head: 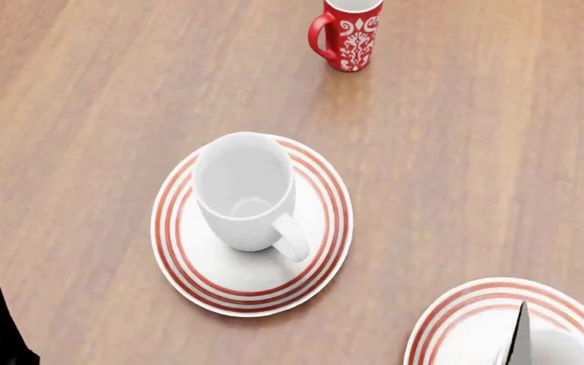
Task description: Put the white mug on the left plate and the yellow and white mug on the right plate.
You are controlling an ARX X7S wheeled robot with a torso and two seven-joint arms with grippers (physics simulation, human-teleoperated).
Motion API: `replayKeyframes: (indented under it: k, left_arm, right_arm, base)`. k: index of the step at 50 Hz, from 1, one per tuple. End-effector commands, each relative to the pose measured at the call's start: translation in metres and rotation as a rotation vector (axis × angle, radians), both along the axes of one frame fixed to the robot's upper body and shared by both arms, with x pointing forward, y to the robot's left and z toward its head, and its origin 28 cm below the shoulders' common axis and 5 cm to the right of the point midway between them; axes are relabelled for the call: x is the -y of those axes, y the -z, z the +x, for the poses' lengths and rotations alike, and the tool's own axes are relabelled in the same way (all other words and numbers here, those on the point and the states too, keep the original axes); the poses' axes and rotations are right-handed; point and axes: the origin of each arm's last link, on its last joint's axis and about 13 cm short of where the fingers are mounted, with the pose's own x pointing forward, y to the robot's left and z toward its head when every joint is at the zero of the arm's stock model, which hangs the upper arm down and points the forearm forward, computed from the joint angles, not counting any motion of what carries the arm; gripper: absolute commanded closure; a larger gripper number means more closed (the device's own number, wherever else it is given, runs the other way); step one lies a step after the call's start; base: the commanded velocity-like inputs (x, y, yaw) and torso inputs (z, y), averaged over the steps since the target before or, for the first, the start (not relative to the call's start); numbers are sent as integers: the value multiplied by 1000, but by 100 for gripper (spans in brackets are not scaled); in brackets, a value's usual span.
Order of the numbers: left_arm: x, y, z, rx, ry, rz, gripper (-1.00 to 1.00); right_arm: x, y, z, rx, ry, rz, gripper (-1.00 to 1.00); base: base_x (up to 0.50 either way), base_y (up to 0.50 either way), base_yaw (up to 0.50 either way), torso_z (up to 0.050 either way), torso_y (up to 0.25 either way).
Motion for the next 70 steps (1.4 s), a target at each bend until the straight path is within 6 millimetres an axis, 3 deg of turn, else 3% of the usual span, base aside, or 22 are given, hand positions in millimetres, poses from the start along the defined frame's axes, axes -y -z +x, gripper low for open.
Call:
replayKeyframes:
  k: [1,8,13,27,37,44,49,53,54,57,62,70]
  left_arm:
    - [-3,-8,23,27,-13,51,-100]
    - [-3,-29,42,41,34,97,-100]
    - [-3,-52,46,84,42,143,-100]
    - [-2,-119,46,224,54,165,-100]
    - [2,-149,36,341,60,137,-100]
    - [3,-158,20,415,58,119,-100]
    - [1,-162,0,472,50,96,-100]
    - [1,-168,-17,517,39,82,-100]
    - [1,-167,-19,521,37,80,-100]
    - [1,-170,-24,532,41,84,-100]
    - [2,-170,-32,547,46,72,-100]
    - [-1,-171,-29,538,45,74,-100]
  right_arm:
    - [17,-7,44,-47,105,-20,-100]
    - [19,-13,63,-52,114,-5,-100]
    - [17,-25,64,-42,119,-20,-100]
    - [15,-92,41,58,137,-89,-100]
    - [8,-114,19,118,121,-128,-100]
    - [-3,-132,7,168,82,-178,-100]
    - [-15,-134,-15,226,40,-202,-100]
    - [-16,-146,-27,374,31,-206,-100]
    - [-14,-134,-30,309,20,-211,-100]
    - [-9,-124,-36,315,7,-217,-100]
    - [-5,-124,-40,342,-7,-226,-100]
    - [-11,-127,-36,342,-11,-225,-100]
  base:
    - [0,0,0,0,0]
    - [0,0,0,0,0]
    - [0,0,0,0,0]
    - [0,0,0,0,0]
    - [0,0,0,0,0]
    - [0,0,0,0,0]
    - [0,0,0,0,0]
    - [0,0,0,0,0]
    - [0,0,0,0,0]
    - [0,0,0,0,0]
    - [0,0,0,0,0]
    - [0,0,0,0,0]
